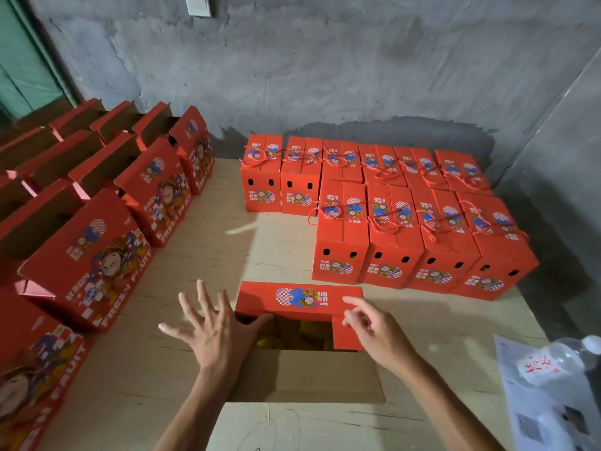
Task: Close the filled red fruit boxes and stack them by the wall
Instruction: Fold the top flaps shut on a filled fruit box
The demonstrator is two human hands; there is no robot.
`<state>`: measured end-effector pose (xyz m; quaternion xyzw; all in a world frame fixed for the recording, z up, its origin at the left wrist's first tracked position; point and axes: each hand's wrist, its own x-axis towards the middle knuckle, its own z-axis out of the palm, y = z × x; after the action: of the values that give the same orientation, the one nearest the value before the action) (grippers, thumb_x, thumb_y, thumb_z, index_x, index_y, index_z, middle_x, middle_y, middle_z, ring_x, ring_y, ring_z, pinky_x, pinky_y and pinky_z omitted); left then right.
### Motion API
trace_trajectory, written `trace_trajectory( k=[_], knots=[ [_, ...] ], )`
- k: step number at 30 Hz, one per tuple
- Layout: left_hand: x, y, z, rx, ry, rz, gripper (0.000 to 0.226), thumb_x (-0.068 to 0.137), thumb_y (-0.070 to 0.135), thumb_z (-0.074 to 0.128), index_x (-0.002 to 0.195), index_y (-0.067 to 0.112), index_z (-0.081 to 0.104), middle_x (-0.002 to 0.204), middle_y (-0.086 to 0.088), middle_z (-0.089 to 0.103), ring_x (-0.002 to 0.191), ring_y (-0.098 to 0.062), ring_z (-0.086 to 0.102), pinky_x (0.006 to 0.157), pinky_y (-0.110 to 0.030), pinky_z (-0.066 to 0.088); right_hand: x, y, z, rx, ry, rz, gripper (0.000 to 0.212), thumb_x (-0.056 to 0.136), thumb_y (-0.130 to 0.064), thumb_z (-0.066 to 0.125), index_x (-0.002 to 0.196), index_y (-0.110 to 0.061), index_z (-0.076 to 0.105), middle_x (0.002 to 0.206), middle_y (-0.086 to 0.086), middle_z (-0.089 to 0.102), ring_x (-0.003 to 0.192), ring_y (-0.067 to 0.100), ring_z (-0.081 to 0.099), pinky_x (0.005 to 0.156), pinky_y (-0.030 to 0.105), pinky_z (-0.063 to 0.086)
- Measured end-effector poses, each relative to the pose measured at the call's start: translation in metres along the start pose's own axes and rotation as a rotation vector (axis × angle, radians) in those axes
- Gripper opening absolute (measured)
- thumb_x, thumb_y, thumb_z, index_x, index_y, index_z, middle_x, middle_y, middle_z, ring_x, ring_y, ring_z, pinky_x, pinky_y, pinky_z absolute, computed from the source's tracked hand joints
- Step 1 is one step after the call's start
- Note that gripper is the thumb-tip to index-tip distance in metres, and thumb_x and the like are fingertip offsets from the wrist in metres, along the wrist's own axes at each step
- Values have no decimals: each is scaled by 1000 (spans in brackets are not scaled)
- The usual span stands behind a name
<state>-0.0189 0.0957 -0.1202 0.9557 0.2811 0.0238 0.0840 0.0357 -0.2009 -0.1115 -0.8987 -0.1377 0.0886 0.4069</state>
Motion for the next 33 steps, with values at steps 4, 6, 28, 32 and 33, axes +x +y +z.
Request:
trace_trajectory(
  k=[4, 6, 28, 32, 33],
  knots=[
    [-4, 3, -3, -189, -22, -26, 107, 64, 94, 58, 145, 24, 46, 171, -7, 6, 154, -35, 5, 111, -63, 32, -18, 20, 36, -356, 301, -310, 19, 91, -17, 76, 108, -25, 73, 107, -16, 61, 99, 8, 57, 83, 30, 47],
    [-5, -2, -1, -194, 80, 47, 86, 73, 79, 69, 136, 22, 57, 167, -9, 22, 149, -33, 21, 112, -53, 32, -21, 16, 37, -338, 312, -300, 15, 88, -16, 80, 100, -22, 75, 112, -14, 63, 101, 11, 58, 84, 33, 50],
    [-14, -54, -13, -592, -520, 674, 66, 95, 77, 25, 143, 43, 55, 154, 35, 38, 152, 6, 19, 127, -40, 14, -52, -6, -6, -468, -459, -145, 116, 63, -104, 45, 160, -45, 22, 167, -21, -17, 151, 3, -29, 125, 43, -11],
    [0, -54, -22, -933, -656, 382, 82, 87, 91, 19, 138, 44, 62, 146, 22, 56, 140, -2, 47, 121, -40, 36, -24, -17, -28, -326, -356, -45, 88, 61, -103, 51, 123, -44, 70, 139, -34, 55, 138, -8, 41, 117, 31, 33],
    [6, -52, -24, -1028, -624, 331, 83, 86, 91, 21, 135, 40, 64, 139, 18, 63, 134, -4, 54, 116, -38, 42, -14, -19, -32, -267, -260, -20, 82, 63, -101, 55, 116, -41, 73, 120, -37, 64, 120, -11, 56, 105, 26, 45]
  ],
)
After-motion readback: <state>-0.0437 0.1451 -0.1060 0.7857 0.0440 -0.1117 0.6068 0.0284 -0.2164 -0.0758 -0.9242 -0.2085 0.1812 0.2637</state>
